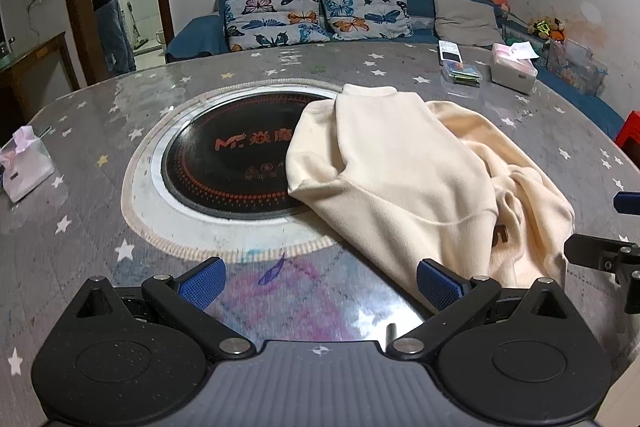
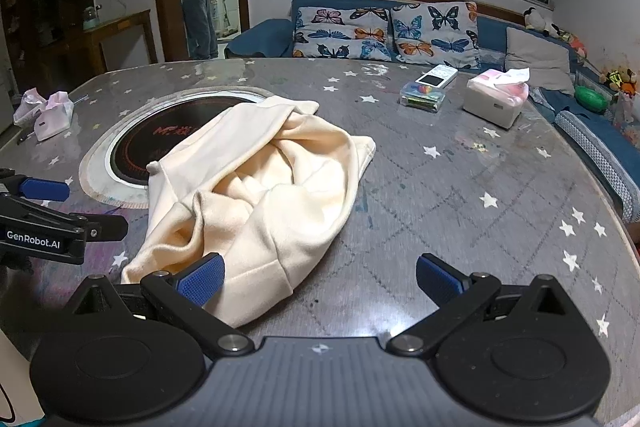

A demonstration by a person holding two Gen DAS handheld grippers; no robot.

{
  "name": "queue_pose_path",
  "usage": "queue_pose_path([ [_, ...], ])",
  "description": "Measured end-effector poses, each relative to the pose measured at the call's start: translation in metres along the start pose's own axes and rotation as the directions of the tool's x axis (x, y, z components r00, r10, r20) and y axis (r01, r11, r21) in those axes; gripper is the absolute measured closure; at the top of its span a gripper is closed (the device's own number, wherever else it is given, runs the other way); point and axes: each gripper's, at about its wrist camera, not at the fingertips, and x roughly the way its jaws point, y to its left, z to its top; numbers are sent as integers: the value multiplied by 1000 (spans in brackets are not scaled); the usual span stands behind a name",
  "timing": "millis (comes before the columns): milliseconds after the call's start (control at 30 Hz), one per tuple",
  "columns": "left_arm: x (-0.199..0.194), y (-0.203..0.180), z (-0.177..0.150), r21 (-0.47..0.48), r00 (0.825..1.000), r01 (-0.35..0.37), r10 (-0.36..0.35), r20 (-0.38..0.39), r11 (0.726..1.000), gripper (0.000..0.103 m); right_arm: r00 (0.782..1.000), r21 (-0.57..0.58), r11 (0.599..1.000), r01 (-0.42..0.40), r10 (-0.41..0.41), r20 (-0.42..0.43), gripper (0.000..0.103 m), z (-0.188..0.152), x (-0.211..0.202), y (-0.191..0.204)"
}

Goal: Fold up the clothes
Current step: 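Move both grippers toward the crumpled cream sweatshirt on the table, then grasp the sweatshirt edge with the left gripper while the right gripper grasps another edge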

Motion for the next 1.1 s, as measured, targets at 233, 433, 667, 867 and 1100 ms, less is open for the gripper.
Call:
queue_pose_path([
  [233, 7, -3, 27, 13, 999, 18, -18, 32, 1000, 0, 1000, 2, 1000, -6, 6, 11, 1, 12, 6, -5],
  [433, 22, -12, 56, 18, 997, 38, -39, 60, 999, 1, 1000, 0, 1000, -13, 13, 15, 7, 25, 16, -10],
  [667, 49, -35, 92, 55, 991, 115, -119, 64, 992, 10, 1000, -10, 1000, -17, 17, 15, 14, 43, 33, -19],
  [867, 83, -63, 115, 104, 988, 154, -156, 14, 983, 19, 1000, -15, 1000, -16, 17, 10, 21, 55, 47, -31],
  [1100, 125, -67, 119, 100, 983, 168, -160, -90, 981, 66, 1000, -34, 999, -25, 25, 3, 30, 66, 58, -40],
])
